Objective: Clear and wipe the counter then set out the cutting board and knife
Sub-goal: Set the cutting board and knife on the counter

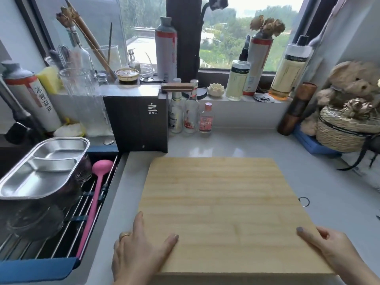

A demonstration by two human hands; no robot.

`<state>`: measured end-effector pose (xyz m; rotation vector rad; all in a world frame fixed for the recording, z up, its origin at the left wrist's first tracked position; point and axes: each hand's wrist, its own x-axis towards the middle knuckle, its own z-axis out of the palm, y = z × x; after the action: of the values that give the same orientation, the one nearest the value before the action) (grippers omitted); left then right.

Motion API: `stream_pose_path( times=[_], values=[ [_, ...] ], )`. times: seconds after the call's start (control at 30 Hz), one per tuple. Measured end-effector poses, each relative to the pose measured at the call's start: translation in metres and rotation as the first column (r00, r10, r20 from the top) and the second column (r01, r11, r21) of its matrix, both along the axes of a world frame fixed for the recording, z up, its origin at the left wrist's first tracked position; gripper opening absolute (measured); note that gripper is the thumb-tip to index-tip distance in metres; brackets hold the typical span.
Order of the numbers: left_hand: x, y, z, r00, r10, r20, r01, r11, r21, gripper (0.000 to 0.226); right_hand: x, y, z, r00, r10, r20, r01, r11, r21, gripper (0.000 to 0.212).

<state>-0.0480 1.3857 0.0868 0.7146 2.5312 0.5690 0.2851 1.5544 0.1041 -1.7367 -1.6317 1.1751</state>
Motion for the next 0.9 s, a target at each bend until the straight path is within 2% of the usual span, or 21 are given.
stream_pose_path(
  times=[0.3,0.4,0.5,0.57,0.63,0.7,0.8,0.9],
  values=[
    [0.030,0.020,0.004,0.995,0.069,-0.073,-0.075,0.994,-0.077,0.107,0.011,0.028,-0.007,0.979,0.113,0.171,-0.119,0.993,0.022,0.017],
    [0.039,0.024,0.001,0.993,0.082,-0.079,-0.089,0.992,-0.091,0.106,0.015,0.032,-0.007,0.958,0.121,0.262,-0.143,0.988,0.067,0.033],
    [0.045,0.027,-0.004,0.989,0.090,-0.118,-0.101,0.990,-0.096,0.102,0.013,0.033,-0.016,0.954,0.087,0.288,-0.099,0.995,0.027,0.036],
    [0.050,0.026,-0.009,0.978,0.053,-0.200,-0.077,0.991,-0.113,0.096,0.010,0.032,-0.023,0.925,0.088,0.370,-0.088,0.996,-0.017,0.015],
    [0.055,0.028,-0.010,0.970,0.051,-0.238,-0.076,0.993,-0.095,0.092,0.009,0.032,-0.032,0.880,0.117,0.460,-0.104,0.993,-0.054,0.029],
    [0.058,0.030,-0.009,0.967,0.108,-0.232,-0.122,0.992,-0.046,0.090,0.007,0.030,-0.036,0.888,0.067,0.454,-0.058,0.998,-0.034,0.035],
    [0.063,0.032,-0.008,0.957,0.161,-0.241,-0.164,0.986,0.008,0.091,0.008,0.026,-0.040,0.878,0.013,0.479,-0.012,1.000,-0.004,0.032],
    [0.067,0.032,-0.009,0.956,0.131,-0.261,-0.149,0.988,-0.050,0.096,0.015,0.026,-0.044,0.859,-0.050,0.510,-0.004,0.994,0.105,0.027]
  ],
)
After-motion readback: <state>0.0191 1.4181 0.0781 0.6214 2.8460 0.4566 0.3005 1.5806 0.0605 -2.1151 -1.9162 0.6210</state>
